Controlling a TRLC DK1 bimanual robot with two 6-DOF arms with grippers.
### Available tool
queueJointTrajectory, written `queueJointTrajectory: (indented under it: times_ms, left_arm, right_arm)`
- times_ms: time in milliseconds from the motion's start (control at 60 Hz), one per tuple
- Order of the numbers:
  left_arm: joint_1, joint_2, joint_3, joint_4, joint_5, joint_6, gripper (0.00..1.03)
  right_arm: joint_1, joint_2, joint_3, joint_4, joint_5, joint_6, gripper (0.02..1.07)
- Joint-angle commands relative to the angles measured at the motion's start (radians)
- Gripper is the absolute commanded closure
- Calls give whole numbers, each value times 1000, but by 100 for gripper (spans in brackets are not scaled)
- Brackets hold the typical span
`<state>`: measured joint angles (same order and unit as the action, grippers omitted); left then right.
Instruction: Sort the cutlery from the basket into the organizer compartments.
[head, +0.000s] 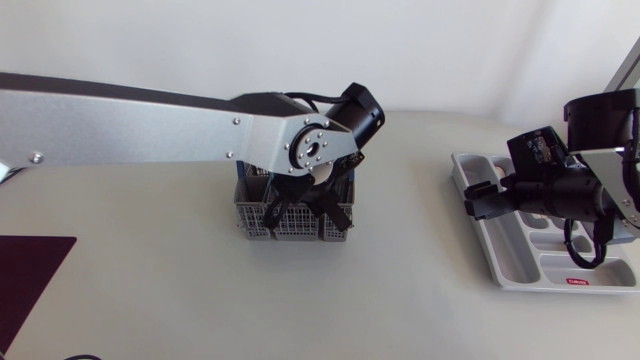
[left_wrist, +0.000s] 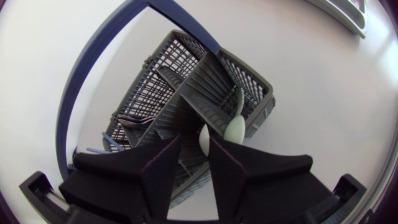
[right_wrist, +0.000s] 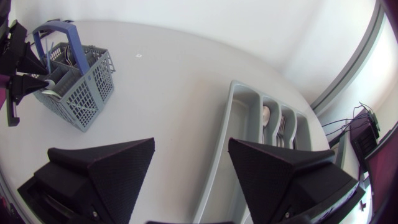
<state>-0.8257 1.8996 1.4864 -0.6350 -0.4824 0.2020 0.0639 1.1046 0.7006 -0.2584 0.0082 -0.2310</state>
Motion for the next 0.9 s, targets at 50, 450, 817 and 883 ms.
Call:
queueJointTrajectory:
  times_ms: [50,450,817,883]
  left_arm:
    - [3,15,-38,15,-16,-9,95]
    - [5,-100,-86,46,-33,25,98]
    - [10,-206,-72,44,-33,68,98]
    - [7,-238,-71,41,-32,74,99]
  right_arm:
    - [7,-22,-29,-4,9,19,21]
    - [45,-38,-32,-15,29,25,21]
    - [102,-94,-50,-15,24,12,18]
    - [126,-134,-59,-13,15,4,18]
